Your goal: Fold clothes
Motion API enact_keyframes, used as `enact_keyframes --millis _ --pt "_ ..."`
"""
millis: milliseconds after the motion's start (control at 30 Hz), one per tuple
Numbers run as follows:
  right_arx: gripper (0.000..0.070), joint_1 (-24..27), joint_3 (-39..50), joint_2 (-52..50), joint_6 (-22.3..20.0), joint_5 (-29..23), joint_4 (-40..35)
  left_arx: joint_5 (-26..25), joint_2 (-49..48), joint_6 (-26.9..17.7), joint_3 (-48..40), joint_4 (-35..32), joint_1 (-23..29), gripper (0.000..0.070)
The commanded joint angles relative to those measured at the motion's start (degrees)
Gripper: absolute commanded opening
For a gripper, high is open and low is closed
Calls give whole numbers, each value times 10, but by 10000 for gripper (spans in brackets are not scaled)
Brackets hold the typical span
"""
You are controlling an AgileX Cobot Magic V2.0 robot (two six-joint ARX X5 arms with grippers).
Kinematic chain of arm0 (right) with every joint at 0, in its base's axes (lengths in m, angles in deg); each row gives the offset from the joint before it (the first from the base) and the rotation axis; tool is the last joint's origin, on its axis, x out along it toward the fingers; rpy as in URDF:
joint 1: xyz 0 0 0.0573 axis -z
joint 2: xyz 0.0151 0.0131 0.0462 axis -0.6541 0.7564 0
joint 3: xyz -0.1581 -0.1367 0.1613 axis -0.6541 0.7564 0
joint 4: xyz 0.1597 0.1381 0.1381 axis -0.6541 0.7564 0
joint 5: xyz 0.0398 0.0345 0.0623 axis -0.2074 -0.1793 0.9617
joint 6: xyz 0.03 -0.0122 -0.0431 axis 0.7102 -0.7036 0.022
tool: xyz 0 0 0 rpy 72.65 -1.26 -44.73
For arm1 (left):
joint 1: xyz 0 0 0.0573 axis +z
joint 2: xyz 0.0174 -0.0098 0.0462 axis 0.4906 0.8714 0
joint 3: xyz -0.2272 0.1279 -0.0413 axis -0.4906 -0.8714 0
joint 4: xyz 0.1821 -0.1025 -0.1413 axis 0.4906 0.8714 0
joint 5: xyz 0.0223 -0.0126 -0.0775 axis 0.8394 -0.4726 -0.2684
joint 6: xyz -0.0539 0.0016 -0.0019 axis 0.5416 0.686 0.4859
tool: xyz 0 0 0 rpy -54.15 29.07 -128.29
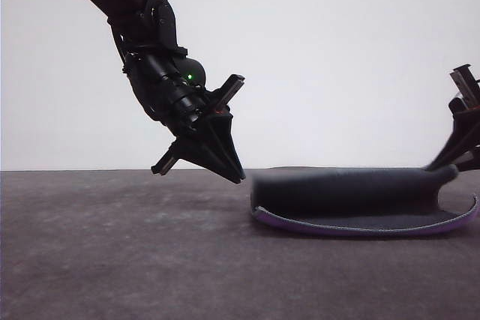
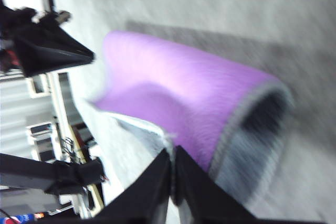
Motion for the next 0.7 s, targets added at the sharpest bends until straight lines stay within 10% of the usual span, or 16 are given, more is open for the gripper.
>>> enact_keyframes --millis 0,333,533,667 --pt "9 3 -13 15 -22 -6 9 -5 19 -23 17 8 -3 29" --pt "21 2 -13 15 -32 -29 51 -5 19 -26 17 24 -2 29" --pt "409 2 -13 14 -32 -29 59 -5 19 -26 17 25 -2 108" --pt "447 2 -13 14 -32 -27 60 -5 19 -26 17 26 -2 124"
